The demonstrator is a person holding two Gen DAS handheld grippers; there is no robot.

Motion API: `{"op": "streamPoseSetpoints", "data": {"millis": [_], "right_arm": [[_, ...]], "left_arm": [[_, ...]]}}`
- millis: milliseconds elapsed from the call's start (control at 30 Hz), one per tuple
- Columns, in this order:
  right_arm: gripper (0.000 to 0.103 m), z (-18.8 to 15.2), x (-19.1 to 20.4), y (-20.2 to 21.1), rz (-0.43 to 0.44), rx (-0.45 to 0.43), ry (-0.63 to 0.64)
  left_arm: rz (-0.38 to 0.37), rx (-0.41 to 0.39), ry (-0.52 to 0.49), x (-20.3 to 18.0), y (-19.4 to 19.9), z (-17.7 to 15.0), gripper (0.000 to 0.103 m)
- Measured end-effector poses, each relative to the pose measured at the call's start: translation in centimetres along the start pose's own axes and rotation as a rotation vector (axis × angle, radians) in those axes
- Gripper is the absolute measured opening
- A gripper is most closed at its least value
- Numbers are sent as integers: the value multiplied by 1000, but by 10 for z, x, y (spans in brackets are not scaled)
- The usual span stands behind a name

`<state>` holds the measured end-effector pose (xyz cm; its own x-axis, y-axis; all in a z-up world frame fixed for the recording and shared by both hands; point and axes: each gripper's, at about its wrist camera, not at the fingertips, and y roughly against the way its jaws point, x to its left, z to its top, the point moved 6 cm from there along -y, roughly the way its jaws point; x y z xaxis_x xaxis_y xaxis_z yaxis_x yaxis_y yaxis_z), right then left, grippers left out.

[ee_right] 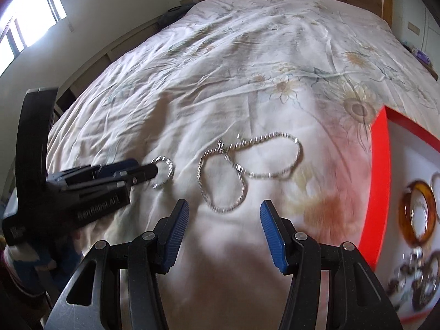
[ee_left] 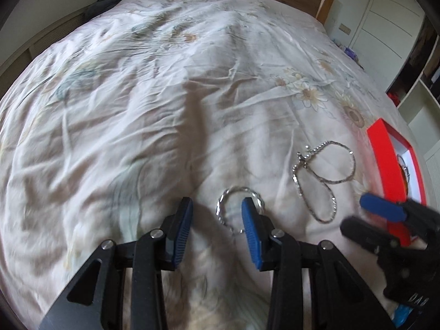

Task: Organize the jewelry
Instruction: 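Move both open tools toward the silver ring and chain necklace, then grasp the twisted silver ring with the left tool while the right tool grasps the chain necklace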

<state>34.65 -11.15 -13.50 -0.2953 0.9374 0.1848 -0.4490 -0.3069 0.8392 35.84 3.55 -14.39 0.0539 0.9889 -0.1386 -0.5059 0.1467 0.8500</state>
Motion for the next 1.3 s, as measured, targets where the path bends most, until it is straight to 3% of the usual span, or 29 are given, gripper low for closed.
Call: {"op": "streamPoseSetpoints", "data": {"millis": [133, 367, 567, 667, 700, 767, 833, 933, 1067, 1300], "right_arm": [[54, 16, 3, -15, 24, 1, 25], [54, 19, 2, -46, 17, 63, 87], [63, 21, 6, -54, 53, 79, 100], [64, 20, 10, -60, 28, 86, 143], [62, 20, 10, -62, 21, 89, 149], [45, 19, 11, -65, 14, 94, 158], [21, 18, 9, -67, 6, 102, 167], [5, 14, 7, -66, -2, 112, 176], [3, 9, 7, -58, 12, 106, 158], [3, -9, 11, -25, 67, 66, 98]], "left_arm": [[-11, 5, -15, 0, -9, 2, 34], [-3, 35, -37, 10, -24, 4, 7], [-9, 27, -36, 11, -27, 5, 5], [-14, 23, -30, 12, -28, 6, 5], [-17, 22, -29, 13, -28, 6, 5], [-18, 17, -32, 12, -28, 6, 5], [-13, 12, -44, 11, -28, 6, 5], [-8, 6, -59, 9, -27, 6, 5], [-16, 4, -89, 3, -24, 6, 4], [-39, -16, -35, 8, -5, 6, 4]]}}
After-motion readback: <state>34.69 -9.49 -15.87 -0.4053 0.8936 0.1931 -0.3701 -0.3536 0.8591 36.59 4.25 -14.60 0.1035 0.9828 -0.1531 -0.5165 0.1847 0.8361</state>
